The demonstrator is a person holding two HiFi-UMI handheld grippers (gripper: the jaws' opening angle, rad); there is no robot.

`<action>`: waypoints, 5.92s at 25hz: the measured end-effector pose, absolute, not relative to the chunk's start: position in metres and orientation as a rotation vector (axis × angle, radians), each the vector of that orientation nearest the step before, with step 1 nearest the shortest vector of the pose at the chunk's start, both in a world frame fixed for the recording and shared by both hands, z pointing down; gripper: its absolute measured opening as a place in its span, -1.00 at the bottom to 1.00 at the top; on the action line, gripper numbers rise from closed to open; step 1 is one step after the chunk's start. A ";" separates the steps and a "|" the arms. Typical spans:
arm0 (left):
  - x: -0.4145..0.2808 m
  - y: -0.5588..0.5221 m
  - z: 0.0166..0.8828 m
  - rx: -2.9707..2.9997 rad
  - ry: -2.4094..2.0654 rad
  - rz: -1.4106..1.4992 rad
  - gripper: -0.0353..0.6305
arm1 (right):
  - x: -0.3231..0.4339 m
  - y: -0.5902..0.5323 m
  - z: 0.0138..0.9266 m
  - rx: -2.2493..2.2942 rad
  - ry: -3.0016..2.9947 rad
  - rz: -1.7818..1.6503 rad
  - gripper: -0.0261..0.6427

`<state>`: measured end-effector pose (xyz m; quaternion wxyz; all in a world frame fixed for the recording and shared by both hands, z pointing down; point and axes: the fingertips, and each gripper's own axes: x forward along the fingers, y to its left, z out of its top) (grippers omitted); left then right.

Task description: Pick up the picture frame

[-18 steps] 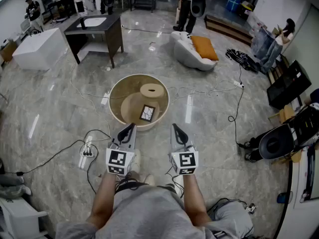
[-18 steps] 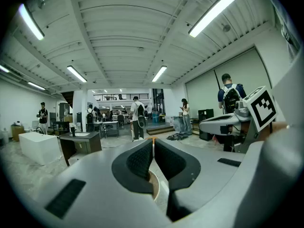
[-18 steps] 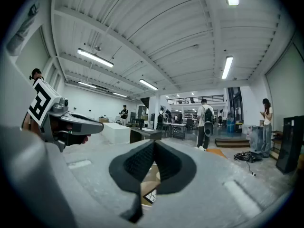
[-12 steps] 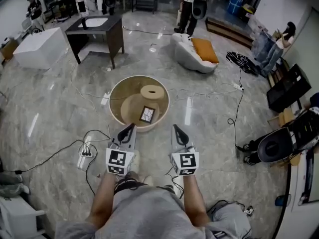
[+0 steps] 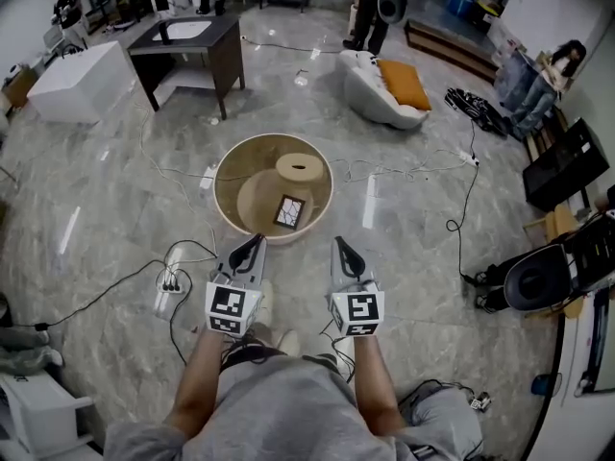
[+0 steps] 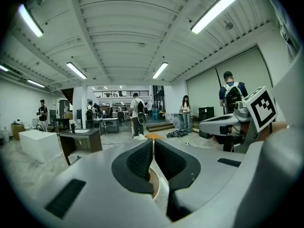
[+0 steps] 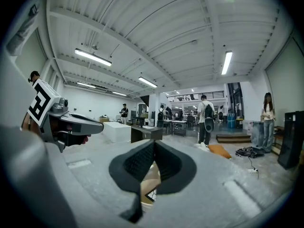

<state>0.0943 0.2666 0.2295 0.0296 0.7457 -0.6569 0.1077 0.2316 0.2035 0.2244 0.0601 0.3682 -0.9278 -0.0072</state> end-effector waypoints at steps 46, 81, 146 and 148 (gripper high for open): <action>-0.115 -0.075 0.458 2.142 -1.733 0.403 -0.81 | 0.016 -0.133 0.468 1.059 -2.487 0.286 -0.92; -0.111 -0.096 0.821 1.924 -1.611 0.553 -0.81 | 0.012 -0.154 0.870 0.838 -2.256 0.632 -0.92; -0.164 -0.105 0.758 1.879 -1.707 0.526 -0.81 | -0.035 -0.193 0.821 0.867 -2.261 0.696 -0.74; -0.168 -0.106 0.732 1.894 -1.723 0.526 -0.81 | -0.038 -0.198 0.790 0.885 -2.292 0.673 -0.74</action>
